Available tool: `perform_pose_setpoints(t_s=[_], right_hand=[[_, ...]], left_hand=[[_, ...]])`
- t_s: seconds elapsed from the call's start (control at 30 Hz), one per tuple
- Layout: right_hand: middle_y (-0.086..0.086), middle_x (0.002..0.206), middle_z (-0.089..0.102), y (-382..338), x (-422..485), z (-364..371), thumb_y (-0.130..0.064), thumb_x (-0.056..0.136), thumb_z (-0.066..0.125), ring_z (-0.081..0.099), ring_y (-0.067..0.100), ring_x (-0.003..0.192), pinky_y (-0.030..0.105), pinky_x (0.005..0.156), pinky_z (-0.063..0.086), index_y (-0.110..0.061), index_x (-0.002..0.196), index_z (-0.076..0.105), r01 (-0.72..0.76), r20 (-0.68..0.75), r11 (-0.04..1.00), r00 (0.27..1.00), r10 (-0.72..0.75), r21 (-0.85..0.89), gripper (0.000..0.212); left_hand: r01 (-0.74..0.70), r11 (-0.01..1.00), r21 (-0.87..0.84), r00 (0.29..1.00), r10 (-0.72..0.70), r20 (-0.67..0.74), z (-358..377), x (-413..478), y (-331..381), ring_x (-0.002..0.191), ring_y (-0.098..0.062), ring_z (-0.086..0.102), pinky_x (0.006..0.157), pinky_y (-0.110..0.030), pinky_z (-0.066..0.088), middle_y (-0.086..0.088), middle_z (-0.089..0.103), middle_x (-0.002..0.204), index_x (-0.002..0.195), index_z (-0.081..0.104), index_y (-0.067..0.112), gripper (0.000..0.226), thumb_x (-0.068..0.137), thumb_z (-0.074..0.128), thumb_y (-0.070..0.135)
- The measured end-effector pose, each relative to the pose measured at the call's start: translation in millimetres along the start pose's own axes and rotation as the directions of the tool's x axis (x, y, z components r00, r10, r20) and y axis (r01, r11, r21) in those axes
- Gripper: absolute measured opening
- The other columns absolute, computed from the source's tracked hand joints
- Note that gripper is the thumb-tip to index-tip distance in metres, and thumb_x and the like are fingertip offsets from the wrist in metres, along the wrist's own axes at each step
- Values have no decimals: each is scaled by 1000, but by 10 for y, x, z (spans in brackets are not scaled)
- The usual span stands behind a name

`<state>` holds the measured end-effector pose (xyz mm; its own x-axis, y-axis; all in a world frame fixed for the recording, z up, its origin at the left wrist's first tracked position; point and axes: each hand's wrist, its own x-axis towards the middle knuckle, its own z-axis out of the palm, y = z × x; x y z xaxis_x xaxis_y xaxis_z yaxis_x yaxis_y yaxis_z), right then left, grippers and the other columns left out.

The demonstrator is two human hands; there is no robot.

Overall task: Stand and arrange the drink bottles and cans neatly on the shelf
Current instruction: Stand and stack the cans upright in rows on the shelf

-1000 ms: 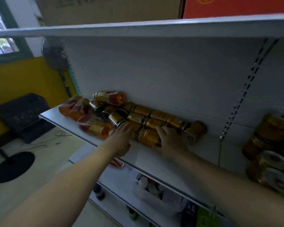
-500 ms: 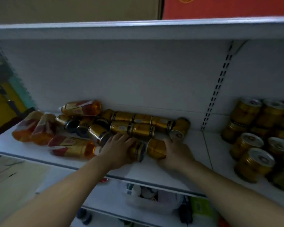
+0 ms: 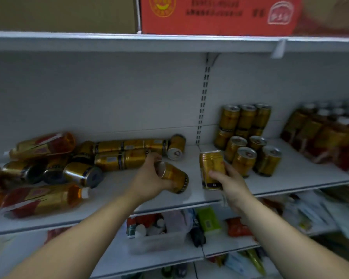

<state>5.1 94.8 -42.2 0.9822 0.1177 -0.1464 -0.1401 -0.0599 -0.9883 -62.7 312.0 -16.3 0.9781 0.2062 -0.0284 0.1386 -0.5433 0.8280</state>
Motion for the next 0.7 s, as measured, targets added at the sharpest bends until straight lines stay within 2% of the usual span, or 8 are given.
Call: perform_pose_setpoints(t_s=[0.1, 0.2, 0.27, 0.37, 0.43, 0.57, 0.63, 0.7], right_hand=[[5, 110, 64, -64, -73, -305, -1, 79, 73, 62, 21, 97, 39, 88, 49, -19, 122, 51, 55, -73, 995, 996, -49, 88, 51], [2, 110, 60, -137, -101, -691, 2, 74, 77, 59, 13, 91, 32, 81, 44, -18, 128, 41, 137, -103, 991, 985, -137, -7, 68], [-1, 109, 61, -168, -76, -991, 1, 67, 82, 61, 14, 94, 32, 79, 48, -22, 128, 41, 181, -90, 982, 979, -185, -54, 77], [-6, 104, 62, -199, -31, -1480, 5, 65, 82, 61, 8, 92, 20, 69, 48, -25, 121, 45, 239, -83, 963, 965, -250, -123, 74], [-6, 107, 61, -213, 20, -1856, 0, 64, 86, 62, 11, 96, 22, 74, 48, -27, 121, 46, 269, -95, 953, 954, -283, -137, 75], [-13, 112, 57, -280, 106, -2549, -21, 69, 87, 59, 9, 101, 31, 86, 49, -31, 129, 42, 286, -93, 941, 948, -306, -179, 75], [-14, 112, 55, -323, 148, -2800, -25, 73, 84, 56, 9, 101, 30, 85, 47, -30, 132, 41, 287, -74, 938, 949, -305, -194, 74], [-11, 113, 54, -342, 212, -2985, -27, 74, 83, 55, 12, 102, 27, 82, 45, -29, 134, 41, 282, -45, 940, 954, -295, -195, 74]], left_hand=[[-91, 984, -152, 994, 81, -73, 276, 6, 319, 98, -14, 51, 71, -21, 43, 9, 47, 107, 121, 35, 27, 75, 66, 84, 16], [-160, 972, -172, 985, 146, -93, 547, 43, 608, 109, -12, 51, 84, -24, 41, 10, 50, 117, 127, 43, 31, 74, 67, 83, 14], [-195, 963, -188, 979, 180, -97, 734, 51, 834, 106, -7, 51, 81, -20, 40, 14, 50, 115, 128, 42, 34, 75, 68, 81, 12], [-208, 954, -214, 977, 195, -81, 1082, 90, 1173, 91, 2, 52, 69, -7, 41, 19, 51, 109, 137, 38, 27, 81, 69, 80, 9], [-221, 950, -219, 975, 209, -74, 1358, 131, 1409, 90, 7, 53, 70, -4, 43, 22, 52, 105, 136, 40, 24, 81, 69, 81, 7], [-186, 946, -266, 982, 169, -87, 1920, 236, 1819, 109, -11, 56, 86, -23, 45, 6, 54, 120, 138, 38, 22, 84, 68, 82, 9], [-171, 950, -260, 984, 150, -99, 2140, 282, 1980, 111, -13, 55, 89, -28, 47, 4, 55, 122, 137, 39, 20, 84, 66, 83, 12], [-132, 958, -255, 989, 109, -105, 2297, 324, 2075, 109, -17, 59, 94, -38, 50, 1, 60, 120, 128, 48, 20, 72, 64, 84, 17]])
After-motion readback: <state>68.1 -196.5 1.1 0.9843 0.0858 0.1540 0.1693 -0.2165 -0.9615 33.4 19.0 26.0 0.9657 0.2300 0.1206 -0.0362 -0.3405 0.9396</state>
